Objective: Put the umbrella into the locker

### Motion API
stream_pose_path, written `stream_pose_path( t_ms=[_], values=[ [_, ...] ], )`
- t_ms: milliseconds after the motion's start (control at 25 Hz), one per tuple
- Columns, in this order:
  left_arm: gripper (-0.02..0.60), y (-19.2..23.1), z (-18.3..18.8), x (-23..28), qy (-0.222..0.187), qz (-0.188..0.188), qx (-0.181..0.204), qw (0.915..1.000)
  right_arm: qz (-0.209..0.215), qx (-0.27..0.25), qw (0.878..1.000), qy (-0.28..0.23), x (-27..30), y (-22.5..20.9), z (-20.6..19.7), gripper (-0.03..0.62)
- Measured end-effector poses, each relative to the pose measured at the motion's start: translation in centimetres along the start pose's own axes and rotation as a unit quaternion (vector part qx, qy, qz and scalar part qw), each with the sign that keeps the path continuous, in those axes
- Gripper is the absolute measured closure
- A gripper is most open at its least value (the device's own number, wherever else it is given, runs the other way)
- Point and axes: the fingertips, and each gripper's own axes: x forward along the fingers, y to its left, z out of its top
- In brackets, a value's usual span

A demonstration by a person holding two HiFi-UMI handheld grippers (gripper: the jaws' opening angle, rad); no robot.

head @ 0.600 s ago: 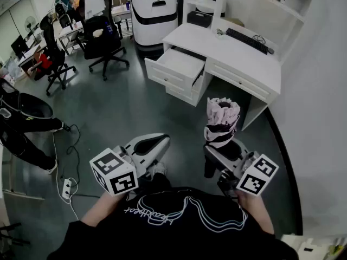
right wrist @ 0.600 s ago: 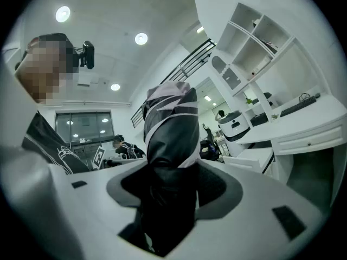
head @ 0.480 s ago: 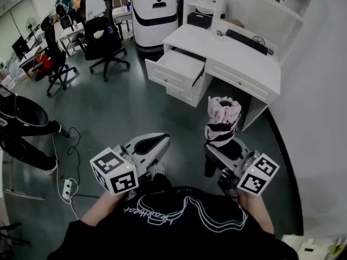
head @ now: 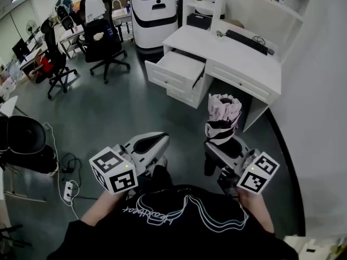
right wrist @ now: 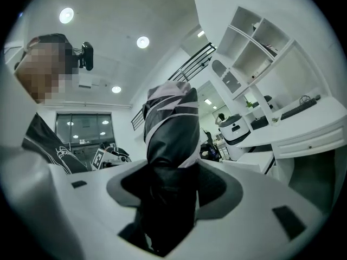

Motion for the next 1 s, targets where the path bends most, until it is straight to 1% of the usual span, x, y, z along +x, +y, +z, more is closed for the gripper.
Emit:
stream_pose_path(
  t_ms=[240,400,600,760,1000],
  values=[
    [0.575,1.2,-1.0,0.7,-0.002,0.002,-0.004,1.0000,-0.005,0.006,1.000,0.003,0.2,-1.7,-1.2,0.352],
    [0.575,3.0,-0.4,2.1,0.003,-0.003,-0.010,0.9999,-0.009,0.013,1.000,0.007,1.8,-3.4,-0.7,0.352],
    [0.575,8.7,2.1,4.4,0.009,-0.007,-0.017,0.9998,-0.015,0.023,1.000,0.011,6.7,-7.1,0.5,0.352],
    [0.575,12.5,3.9,6.1,0.016,-0.016,-0.024,0.9995,-0.025,0.030,0.999,0.014,9.9,-9.6,1.6,0.352],
    [0.575,20.7,5.4,9.3,0.039,-0.025,-0.052,0.9976,-0.047,0.056,0.997,0.020,16.2,-15.2,1.9,0.352]
  ],
)
